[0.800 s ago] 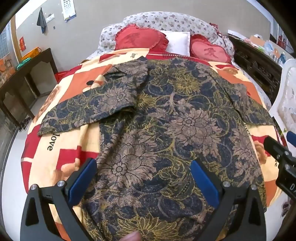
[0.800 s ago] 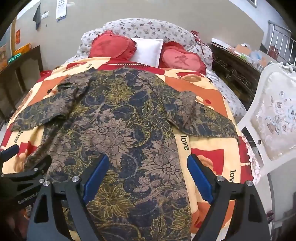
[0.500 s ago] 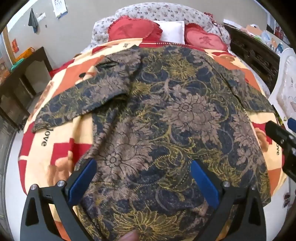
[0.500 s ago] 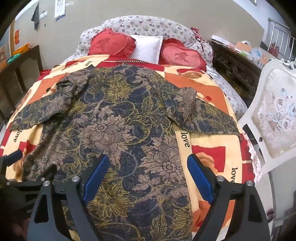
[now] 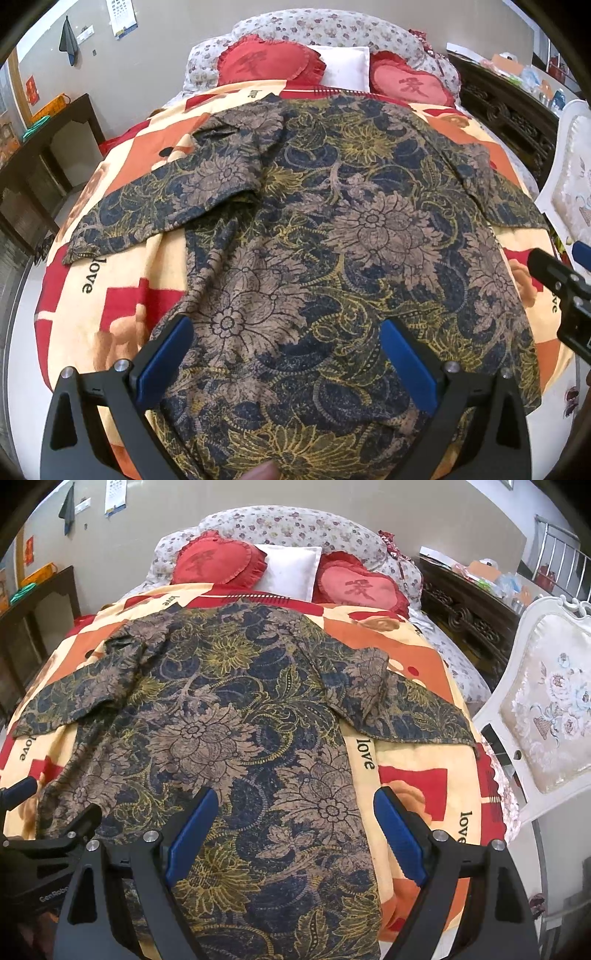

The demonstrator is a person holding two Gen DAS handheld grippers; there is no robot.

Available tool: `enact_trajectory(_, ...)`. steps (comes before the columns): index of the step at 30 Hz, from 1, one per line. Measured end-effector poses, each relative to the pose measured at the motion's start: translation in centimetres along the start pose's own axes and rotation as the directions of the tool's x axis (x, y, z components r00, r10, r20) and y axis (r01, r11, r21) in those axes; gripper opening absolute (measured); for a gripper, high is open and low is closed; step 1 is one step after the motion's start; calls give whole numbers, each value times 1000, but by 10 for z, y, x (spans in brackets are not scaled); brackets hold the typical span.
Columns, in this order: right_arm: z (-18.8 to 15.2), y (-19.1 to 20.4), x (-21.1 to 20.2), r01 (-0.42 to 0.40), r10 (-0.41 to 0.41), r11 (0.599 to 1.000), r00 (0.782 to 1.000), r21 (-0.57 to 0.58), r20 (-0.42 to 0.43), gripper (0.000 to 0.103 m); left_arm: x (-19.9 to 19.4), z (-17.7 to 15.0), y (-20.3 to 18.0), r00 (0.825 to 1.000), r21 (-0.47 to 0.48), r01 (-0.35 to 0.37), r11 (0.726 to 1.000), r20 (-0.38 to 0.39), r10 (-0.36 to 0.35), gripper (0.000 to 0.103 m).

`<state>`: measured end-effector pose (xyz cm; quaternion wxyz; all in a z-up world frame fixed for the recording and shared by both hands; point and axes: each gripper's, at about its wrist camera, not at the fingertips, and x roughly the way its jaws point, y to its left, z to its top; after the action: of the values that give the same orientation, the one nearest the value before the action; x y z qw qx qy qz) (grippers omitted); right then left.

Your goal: Fold small clothes

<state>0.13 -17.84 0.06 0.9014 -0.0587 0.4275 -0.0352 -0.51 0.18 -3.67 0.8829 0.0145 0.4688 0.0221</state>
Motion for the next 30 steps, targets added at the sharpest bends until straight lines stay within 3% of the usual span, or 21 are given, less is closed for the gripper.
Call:
enact_trajectory(4, -1, 0, 1, 0, 0, 1000, 1000, 0, -13, 89, -2, 0, -3, 999, 26, -10, 1000, 31, 9, 103)
enact_trajectory(7, -2, -1, 3, 8, -8, 1000, 1000, 0, 4, 89, -1, 0, -6, 998, 60, 28, 998, 54, -31, 103)
enact_trajectory(10, -3, -1, 4, 1, -2, 1000, 1000, 5, 10, 89, 3, 0, -8, 998, 70, 54, 996, 27, -56, 103)
enact_trajectory(12, -3, 0, 5, -12, 12, 1000, 1000, 10, 7, 89, 3, -1, -11, 999, 78, 26, 997, 21, -28, 103)
enact_trajectory(21, 1, 5, -5, -99, 98, 994, 995, 40, 33, 89, 8, -1, 3, 1000, 36, 5, 999, -14, -4, 103)
enact_trajectory(30, 1, 16, -7, -86, 86, 996, 996, -10, 2, 89, 8, -4, 12, 1000, -6, 22, 1000, -13, -23, 103)
